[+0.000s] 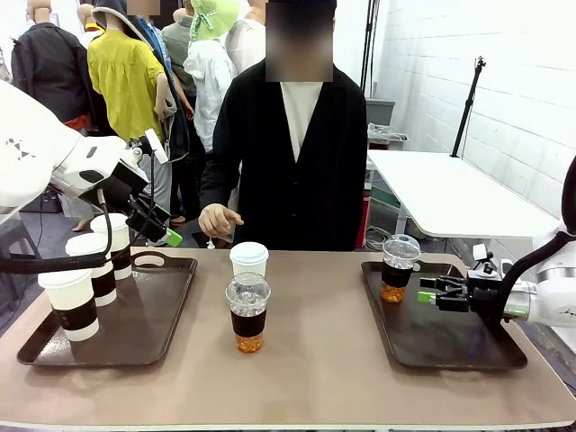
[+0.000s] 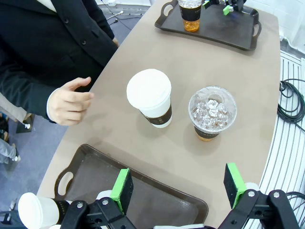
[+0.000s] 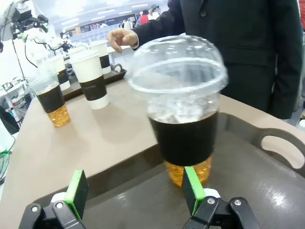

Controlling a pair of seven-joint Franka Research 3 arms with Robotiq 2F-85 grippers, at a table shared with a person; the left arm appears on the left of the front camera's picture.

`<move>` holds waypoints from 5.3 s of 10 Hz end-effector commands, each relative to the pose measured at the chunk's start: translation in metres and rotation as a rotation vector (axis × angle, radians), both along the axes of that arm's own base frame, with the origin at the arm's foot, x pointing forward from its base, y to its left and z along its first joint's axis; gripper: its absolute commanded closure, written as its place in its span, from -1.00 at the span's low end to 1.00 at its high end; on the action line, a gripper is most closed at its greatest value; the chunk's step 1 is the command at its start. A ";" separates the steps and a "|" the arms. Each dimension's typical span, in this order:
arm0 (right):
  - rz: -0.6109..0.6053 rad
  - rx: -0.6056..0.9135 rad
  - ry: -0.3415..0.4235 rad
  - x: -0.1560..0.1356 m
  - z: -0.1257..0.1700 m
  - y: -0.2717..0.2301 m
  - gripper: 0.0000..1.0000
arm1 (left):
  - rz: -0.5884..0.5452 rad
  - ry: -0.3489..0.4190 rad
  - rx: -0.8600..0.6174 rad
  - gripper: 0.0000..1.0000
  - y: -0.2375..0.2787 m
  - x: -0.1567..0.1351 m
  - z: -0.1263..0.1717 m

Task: Distribute the coffee onto the tray.
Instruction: Pick up another iced Americano from the middle of the table and place it on the right Handle tray.

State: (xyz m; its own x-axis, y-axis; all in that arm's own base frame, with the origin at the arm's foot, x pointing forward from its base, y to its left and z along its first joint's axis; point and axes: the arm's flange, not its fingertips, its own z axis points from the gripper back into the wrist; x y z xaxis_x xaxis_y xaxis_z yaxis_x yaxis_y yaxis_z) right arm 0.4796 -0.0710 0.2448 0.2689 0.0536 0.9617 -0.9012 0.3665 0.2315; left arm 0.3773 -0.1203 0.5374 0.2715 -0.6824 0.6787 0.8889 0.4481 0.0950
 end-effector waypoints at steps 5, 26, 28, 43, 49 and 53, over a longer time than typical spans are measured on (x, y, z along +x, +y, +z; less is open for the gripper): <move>0.112 -0.041 -0.033 -0.035 0.027 0.055 -1.00 | -0.009 0.002 0.001 -1.00 0.002 0.001 0.000; 0.250 -0.075 -0.113 -0.030 0.027 0.184 -1.00 | -0.009 0.002 0.001 -1.00 0.002 0.001 0.000; 0.239 -0.061 -0.117 -0.039 0.028 0.207 -1.00 | -0.009 0.002 0.001 -1.00 0.002 0.001 0.000; 0.352 -0.013 -0.129 -0.046 0.003 0.332 -1.00 | -0.009 0.002 0.001 -1.00 0.002 0.001 0.000; 0.311 0.015 -0.130 -0.041 -0.006 0.347 -1.00 | -0.009 0.002 0.001 -1.00 0.002 0.001 0.000; 0.343 0.021 -0.116 -0.038 -0.011 0.356 -1.00 | -0.009 0.002 0.001 -1.00 0.002 0.001 0.000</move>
State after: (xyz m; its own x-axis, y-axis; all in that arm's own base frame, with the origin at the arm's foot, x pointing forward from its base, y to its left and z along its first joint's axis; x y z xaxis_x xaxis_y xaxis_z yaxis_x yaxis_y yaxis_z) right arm 0.4371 0.2773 0.2390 0.1441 0.0975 0.9847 -0.9895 0.0248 0.1423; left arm 0.3772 -0.1204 0.5375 0.2714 -0.6830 0.6781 0.8890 0.4479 0.0954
